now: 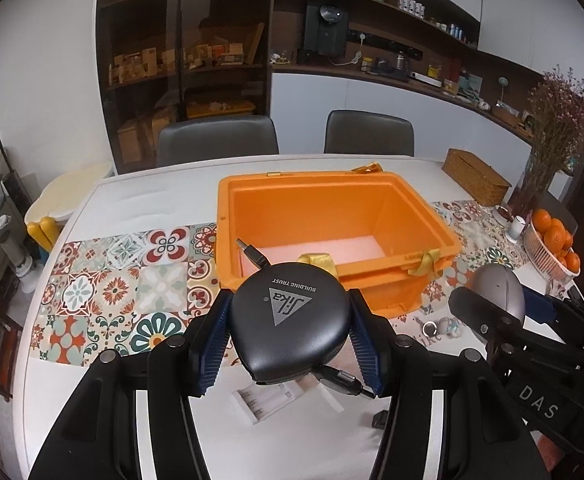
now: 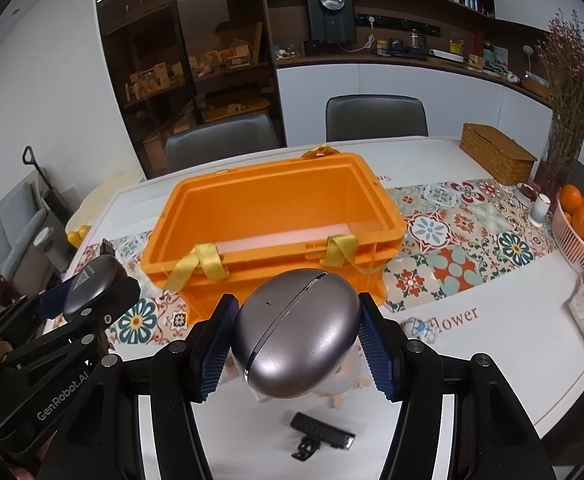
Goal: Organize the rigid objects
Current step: 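Carry both held items over the orange crate and lower them inside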
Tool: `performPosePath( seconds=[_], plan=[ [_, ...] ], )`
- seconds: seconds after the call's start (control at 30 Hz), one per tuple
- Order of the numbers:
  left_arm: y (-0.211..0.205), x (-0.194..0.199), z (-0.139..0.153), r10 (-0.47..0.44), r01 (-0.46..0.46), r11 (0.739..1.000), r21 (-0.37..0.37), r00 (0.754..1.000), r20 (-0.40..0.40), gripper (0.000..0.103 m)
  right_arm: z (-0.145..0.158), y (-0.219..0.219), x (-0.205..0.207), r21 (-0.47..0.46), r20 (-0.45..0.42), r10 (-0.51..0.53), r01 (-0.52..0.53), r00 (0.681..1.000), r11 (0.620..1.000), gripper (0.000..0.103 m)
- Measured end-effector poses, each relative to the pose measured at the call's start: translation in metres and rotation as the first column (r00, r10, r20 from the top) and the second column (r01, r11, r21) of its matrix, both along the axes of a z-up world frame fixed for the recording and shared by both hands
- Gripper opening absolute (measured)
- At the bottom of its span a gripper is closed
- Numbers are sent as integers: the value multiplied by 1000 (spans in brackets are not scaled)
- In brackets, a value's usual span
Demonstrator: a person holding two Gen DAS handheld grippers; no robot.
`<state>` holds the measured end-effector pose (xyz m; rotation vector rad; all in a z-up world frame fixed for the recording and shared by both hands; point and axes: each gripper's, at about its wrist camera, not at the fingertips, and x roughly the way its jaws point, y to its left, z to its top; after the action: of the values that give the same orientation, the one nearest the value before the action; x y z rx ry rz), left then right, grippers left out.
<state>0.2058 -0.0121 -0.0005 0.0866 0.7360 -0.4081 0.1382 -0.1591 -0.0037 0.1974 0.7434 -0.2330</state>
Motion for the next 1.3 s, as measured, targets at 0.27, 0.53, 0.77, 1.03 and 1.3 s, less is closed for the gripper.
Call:
performPosePath(
  seconds=[0.27,0.53,0.77,1.03,1.3],
  plan=[
    [-22,19,4,79,-79,997,-17,997,-23,55,5,-26,30,13,-10,76,-76,997,997,60],
    [-38,42,6,142,-142,990,-3,989,-32,55,10,-52,66,22,-31,145,-145,989,989,60],
    [-53,70,11,144,-144,990,15,988,-48,55,12,-66,105,18,-66,159,-159,985,987,60],
    [-61,112,3,130,-130,991,9,978,-162,55,8,-83,144,69,-146,163,-154,976,986,60],
    [-73,141,-14,120,-107,992,61,955,-271,55,-6,-87,181,85,-272,192,-175,943,981,60]
  ],
)
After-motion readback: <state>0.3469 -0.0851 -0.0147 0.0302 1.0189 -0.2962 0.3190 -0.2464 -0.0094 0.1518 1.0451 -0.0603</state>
